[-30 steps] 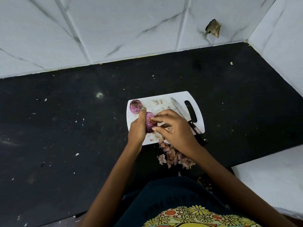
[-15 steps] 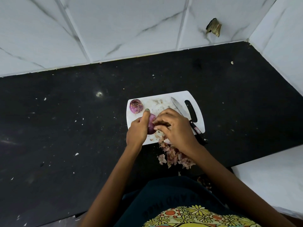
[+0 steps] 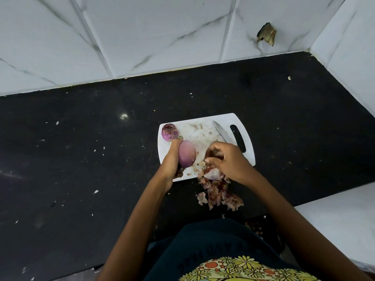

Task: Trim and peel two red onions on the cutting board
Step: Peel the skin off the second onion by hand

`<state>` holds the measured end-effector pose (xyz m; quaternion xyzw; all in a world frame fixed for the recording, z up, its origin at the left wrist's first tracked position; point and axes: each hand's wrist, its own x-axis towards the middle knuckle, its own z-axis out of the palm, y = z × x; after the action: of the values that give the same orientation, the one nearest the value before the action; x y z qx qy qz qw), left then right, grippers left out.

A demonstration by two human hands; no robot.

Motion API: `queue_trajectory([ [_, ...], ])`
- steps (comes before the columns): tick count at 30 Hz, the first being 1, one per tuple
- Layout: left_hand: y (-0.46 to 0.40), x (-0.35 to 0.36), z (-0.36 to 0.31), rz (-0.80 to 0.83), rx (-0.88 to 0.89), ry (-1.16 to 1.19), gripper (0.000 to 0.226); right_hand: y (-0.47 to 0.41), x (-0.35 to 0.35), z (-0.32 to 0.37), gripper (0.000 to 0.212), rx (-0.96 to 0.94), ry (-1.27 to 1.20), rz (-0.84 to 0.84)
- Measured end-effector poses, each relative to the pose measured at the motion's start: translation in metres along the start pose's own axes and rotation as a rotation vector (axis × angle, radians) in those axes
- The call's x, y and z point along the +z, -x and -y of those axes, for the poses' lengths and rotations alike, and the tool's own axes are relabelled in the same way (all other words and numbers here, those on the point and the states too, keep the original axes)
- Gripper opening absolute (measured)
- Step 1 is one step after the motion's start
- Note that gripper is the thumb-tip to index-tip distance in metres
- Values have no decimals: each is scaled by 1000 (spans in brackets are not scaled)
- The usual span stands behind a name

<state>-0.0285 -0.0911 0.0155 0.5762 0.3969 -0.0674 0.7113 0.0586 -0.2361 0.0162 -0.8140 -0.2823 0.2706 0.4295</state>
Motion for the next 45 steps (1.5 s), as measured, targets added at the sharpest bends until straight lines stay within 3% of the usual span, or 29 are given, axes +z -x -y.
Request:
queue_trajectory([
  [6, -2, 4, 2, -15, 45, -16, 54, 3, 1, 5, 16, -13, 97, -82],
  [9, -2, 7, 1, -43, 110, -39, 51, 5, 0, 19, 9, -25, -15, -118],
  [13, -4, 10, 3, -96, 258, -136, 48, 5, 9, 32, 32, 27, -92, -113],
  [20, -1, 12, 0, -154, 339, -113, 50, 0, 8, 36, 31, 61, -225, -106],
  [28, 1, 12, 1, -87, 231, -9, 54, -1, 9, 30, 21, 15, -187, -205],
  [31, -1, 12, 1, -102, 247, -11, 54, 0, 8, 30, 13, 43, -281, -171],
  [36, 0, 13, 2, -141, 297, -32, 49, 3, 9, 38, 22, 45, -258, -138],
  [45, 0, 11, 6, -74, 229, 24, 50, 2, 5, 35, 15, 102, -380, -109],
])
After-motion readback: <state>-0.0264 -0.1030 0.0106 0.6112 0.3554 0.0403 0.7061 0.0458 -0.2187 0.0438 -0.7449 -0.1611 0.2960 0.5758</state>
